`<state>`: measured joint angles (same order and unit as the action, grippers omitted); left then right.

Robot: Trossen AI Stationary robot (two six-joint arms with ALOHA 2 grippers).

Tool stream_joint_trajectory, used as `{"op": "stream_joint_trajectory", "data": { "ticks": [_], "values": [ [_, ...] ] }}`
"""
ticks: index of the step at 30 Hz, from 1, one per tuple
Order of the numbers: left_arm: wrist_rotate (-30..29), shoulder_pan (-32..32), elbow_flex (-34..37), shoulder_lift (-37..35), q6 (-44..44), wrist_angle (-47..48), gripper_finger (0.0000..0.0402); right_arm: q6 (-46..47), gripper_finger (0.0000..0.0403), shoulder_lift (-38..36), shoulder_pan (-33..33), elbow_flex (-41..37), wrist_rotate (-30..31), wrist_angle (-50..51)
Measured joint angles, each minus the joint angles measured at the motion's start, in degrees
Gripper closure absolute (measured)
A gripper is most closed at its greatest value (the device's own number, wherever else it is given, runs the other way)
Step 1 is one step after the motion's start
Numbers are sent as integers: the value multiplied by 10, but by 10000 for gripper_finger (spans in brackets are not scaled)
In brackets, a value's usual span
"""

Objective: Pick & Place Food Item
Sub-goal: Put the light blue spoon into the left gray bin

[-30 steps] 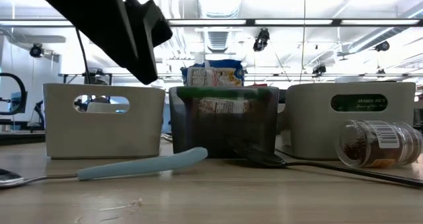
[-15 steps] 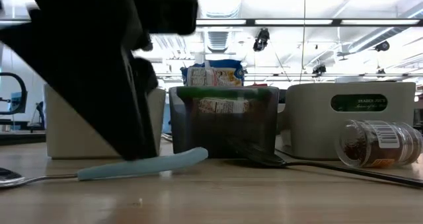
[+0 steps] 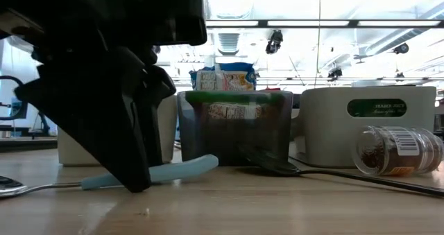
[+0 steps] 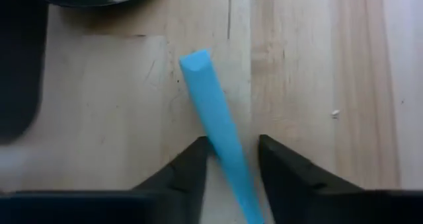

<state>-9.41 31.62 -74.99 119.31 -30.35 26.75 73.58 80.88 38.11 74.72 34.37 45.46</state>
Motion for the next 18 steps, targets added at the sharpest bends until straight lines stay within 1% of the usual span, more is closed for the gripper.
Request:
{"op": "stream_joint_trajectory", "data": {
  "ticks": [5, 6, 9, 12, 18],
  "values": [
    [2, 0, 0, 0, 14, 2, 364, -1, 178, 0, 0, 0, 0, 0],
    [3, 0, 0, 0, 14, 2, 378, -2, 178, 0, 0, 0, 0, 0],
    [8, 0, 0, 0, 14, 3, 383, -2, 178, 0, 0, 0, -1, 1],
    [25, -1, 1, -6, 14, 4, 383, -2, 178, 0, 0, 0, -1, 1],
    [50, 1, 7, -44, 15, 27, 383, -3, 178, 0, 0, 0, -1, 1]
  ]
}}
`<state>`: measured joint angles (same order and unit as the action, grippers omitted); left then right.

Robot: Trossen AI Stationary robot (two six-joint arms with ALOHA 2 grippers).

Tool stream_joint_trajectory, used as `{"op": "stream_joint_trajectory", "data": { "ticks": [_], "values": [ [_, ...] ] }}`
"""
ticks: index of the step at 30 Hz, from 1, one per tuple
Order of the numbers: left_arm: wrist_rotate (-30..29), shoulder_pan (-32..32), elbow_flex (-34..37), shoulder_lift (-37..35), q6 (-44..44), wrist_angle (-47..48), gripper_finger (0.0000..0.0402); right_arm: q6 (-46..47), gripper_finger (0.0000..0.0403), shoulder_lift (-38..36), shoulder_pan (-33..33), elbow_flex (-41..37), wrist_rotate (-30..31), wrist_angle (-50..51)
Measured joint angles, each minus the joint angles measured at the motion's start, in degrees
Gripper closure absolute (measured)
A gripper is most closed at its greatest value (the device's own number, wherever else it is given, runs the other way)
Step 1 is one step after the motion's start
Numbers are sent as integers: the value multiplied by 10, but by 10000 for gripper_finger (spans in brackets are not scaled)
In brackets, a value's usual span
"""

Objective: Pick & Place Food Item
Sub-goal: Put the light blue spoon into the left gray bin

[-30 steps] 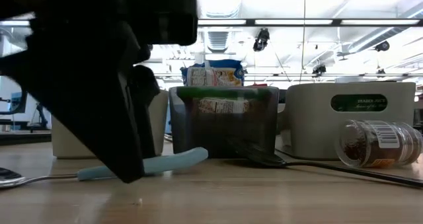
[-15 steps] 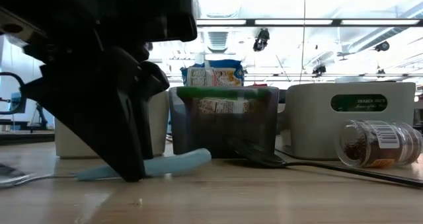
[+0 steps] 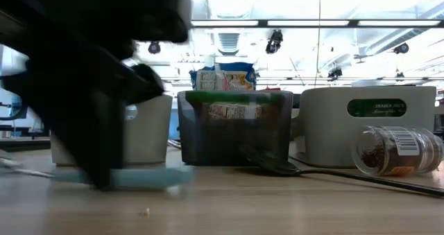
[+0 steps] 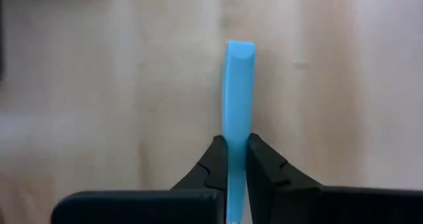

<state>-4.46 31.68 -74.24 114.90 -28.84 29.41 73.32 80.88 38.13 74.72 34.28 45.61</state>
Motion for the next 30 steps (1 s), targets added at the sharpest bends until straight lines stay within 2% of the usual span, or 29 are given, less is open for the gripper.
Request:
{"op": "stream_joint_trajectory", "data": {
  "ticks": [11, 17, 21, 25, 27, 30],
  "values": [
    [17, 1, -2, -91, 14, -9, 383, -5, 178, 0, 0, 0, 0, 0],
    [16, 1, -3, -166, 64, 39, 383, -7, 178, 0, 0, 0, 0, 1],
    [-18, -2, -4, -230, 129, 106, 383, -14, 178, 0, 0, 0, 0, 1],
    [-83, -17, -4, -281, 227, 187, 383, -15, 178, 0, 0, 0, 0, 3],
    [-108, -30, -4, -294, 274, 218, 383, -15, 178, 0, 0, 0, 0, 5],
    [-110, -58, -4, -297, 364, 251, 383, -15, 178, 0, 0, 0, 1, 5]
  ]
}}
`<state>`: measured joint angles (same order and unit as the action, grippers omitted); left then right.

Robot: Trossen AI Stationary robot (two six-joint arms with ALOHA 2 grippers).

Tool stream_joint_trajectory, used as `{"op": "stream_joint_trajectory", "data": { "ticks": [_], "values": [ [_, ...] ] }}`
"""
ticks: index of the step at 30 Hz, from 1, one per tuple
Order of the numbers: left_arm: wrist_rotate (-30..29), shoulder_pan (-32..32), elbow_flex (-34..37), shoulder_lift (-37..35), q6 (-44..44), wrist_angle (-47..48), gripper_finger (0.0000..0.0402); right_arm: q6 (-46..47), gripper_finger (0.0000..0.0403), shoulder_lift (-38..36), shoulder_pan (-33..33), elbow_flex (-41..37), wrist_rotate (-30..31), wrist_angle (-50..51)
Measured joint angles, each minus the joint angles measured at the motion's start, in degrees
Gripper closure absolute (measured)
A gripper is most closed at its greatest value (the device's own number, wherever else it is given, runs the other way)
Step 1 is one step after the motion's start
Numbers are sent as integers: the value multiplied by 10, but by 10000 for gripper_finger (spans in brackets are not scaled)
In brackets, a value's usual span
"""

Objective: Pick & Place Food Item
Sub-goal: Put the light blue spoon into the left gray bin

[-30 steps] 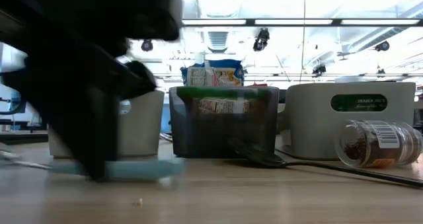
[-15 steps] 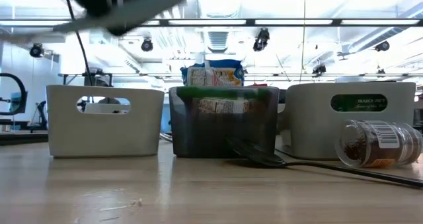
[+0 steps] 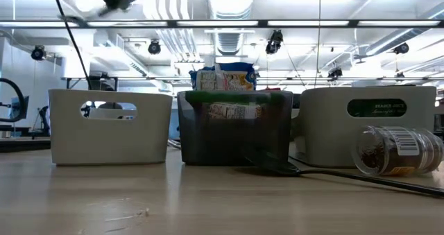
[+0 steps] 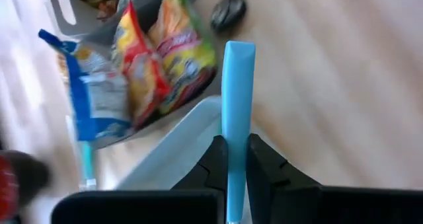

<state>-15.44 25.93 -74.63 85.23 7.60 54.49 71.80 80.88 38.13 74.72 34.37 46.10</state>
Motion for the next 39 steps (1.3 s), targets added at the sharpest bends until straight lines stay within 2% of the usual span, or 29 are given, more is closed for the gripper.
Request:
{"op": "stream_joint_trajectory", "data": {
  "ticks": [6, 9, 13, 21, 27, 39],
  "values": [
    [0, -58, 49, 9, 182, 0, 383, 6, 178, 0, 0, 0, -1, -1],
    [3, -81, 85, 9, 230, -21, 383, 14, 178, 0, 3, 0, -2, -1],
    [51, -104, 136, 9, 273, -69, 383, 23, 178, 0, 7, 0, -2, -1],
    [98, -121, 232, 8, 289, -199, 383, 33, 178, 0, 10, 0, -3, -2],
    [109, -122, 287, 9, 296, -259, 383, 37, 178, 0, 10, 0, 1, -5],
    [126, -122, 339, 9, 286, -336, 383, 52, 178, 0, 9, 0, 23, -7]
  ]
}}
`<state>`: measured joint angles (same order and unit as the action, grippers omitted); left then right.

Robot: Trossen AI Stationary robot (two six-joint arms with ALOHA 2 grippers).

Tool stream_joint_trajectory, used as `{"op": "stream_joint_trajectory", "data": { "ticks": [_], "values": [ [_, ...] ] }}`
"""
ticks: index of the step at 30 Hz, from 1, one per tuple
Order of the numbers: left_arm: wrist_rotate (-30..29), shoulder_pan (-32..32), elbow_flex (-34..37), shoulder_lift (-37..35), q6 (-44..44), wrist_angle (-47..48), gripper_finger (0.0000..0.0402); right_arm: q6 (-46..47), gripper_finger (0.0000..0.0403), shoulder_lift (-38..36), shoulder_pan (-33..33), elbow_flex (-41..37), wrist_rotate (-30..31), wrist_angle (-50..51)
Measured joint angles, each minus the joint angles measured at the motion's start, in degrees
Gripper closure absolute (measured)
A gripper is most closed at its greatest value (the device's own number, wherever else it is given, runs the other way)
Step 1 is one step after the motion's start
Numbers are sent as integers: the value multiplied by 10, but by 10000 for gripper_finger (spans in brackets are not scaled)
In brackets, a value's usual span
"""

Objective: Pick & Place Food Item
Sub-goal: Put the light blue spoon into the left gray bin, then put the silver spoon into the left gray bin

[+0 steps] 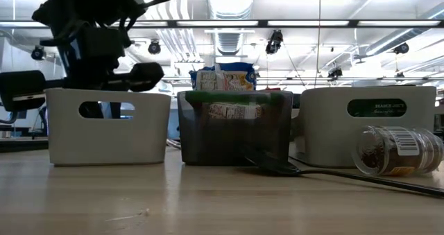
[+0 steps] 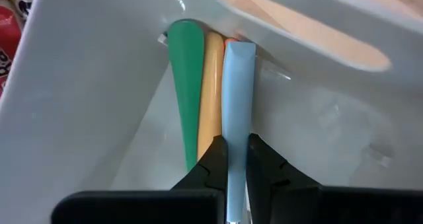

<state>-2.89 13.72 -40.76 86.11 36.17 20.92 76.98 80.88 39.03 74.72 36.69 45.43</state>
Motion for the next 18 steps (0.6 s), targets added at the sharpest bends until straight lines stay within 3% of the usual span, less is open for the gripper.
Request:
{"op": "stream_joint_trajectory", "data": {
  "ticks": [9, 18],
  "values": [
    [16, 0, 18, 0, -36, -20, 376, 1, 178, 0, 0, 0, 9, -8],
    [16, 0, 18, 0, -67, -34, 251, -2, 178, 0, -1, 0, 9, -8]
  ]
}}
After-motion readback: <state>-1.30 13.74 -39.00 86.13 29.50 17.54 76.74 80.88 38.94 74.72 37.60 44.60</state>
